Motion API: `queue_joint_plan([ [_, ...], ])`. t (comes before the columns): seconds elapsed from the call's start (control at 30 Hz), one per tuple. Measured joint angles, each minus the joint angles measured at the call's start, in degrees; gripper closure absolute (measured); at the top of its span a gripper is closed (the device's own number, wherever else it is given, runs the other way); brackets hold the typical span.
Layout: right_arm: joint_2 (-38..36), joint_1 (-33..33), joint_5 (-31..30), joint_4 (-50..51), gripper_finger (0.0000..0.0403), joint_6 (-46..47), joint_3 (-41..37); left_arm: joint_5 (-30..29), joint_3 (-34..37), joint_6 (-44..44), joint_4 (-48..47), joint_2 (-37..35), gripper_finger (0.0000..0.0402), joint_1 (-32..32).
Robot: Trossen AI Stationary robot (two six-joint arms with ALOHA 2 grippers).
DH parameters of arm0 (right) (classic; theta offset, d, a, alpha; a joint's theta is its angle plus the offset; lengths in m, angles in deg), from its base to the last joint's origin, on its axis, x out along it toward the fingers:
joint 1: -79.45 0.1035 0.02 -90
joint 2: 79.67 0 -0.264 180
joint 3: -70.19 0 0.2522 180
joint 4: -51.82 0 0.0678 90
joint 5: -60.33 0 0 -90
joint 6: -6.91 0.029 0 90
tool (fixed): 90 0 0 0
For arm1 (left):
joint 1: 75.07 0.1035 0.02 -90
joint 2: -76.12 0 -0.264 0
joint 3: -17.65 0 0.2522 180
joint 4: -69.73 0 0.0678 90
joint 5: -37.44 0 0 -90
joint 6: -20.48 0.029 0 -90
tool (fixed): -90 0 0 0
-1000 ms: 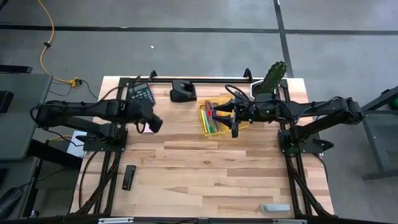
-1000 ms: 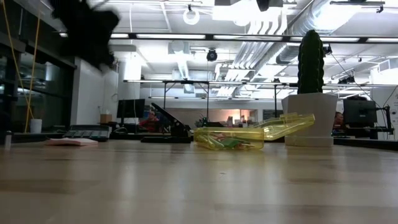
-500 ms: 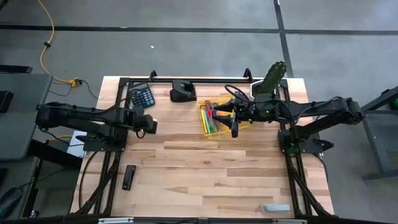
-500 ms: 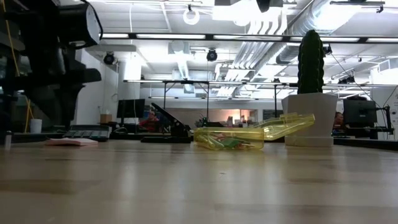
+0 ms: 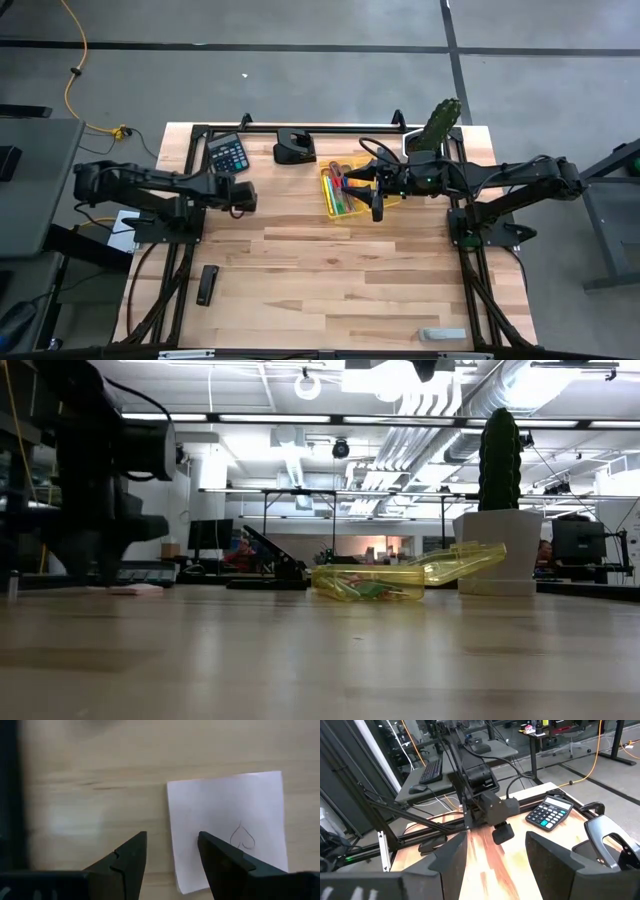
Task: Pack school essentials
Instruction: Put the pink sticky notes into the yellow supply box
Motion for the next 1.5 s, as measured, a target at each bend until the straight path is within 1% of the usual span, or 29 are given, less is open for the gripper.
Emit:
queue_joint_plan([
  [0.3, 0.0, 0.0, 0.0, 1.8, 0.0208, 0.9, 0.0, 5.5, 0.0, 0.3, 15.2, 2.3, 0.0234, 0.5],
  [0.4, 0.0, 0.0, 0.0, 2.5, 0.0208, 0.9, 0.0, 6.6, 0.0, 0.2, 18.6, 3.2, 0.0234, 0.5],
  [0.7, 0.0, 0.0, 0.0, 2.5, 0.0208, 0.9, 0.0, 7.8, -0.1, -4.1, 20.4, 4.1, 0.0234, 0.4],
  [0.93, 0.0, 0.0, 0.0, 2.5, 0.0208, 0.9, 0.0, 11.9, 0.0, -4.5, 24.1, 4.0, 0.0234, 0.3],
  [1.17, 0.0, 0.0, -0.9, 2.5, 0.0208, 0.8, 0.0, 11.6, -0.1, -3.6, 23.9, 4.5, 0.0236, 0.3],
  [1.23, 0.0, 0.0, -1.1, 2.5, 0.0208, 0.8, 0.0, 11.6, -0.1, -3.1, 23.8, 4.5, 0.0246, 0.3],
  [1.3, 0.0, 0.0, -1.2, 2.5, 0.0208, 0.8, 0.0, 11.2, -0.1, -2.6, 23.6, 4.5, 0.0267, 0.3],
  [1.37, 0.0, 0.0, -1.2, 2.5, 0.0208, 0.8, 0.0, 10.4, -0.1, -1.7, 23.6, 4.6, 0.0297, 0.3],
  [1.5, 0.0, 0.0, -1.3, 2.5, 0.0208, 0.8, 0.0, 9.5, -0.1, 0.0, 23.7, 4.6, 0.0373, 0.3],
])
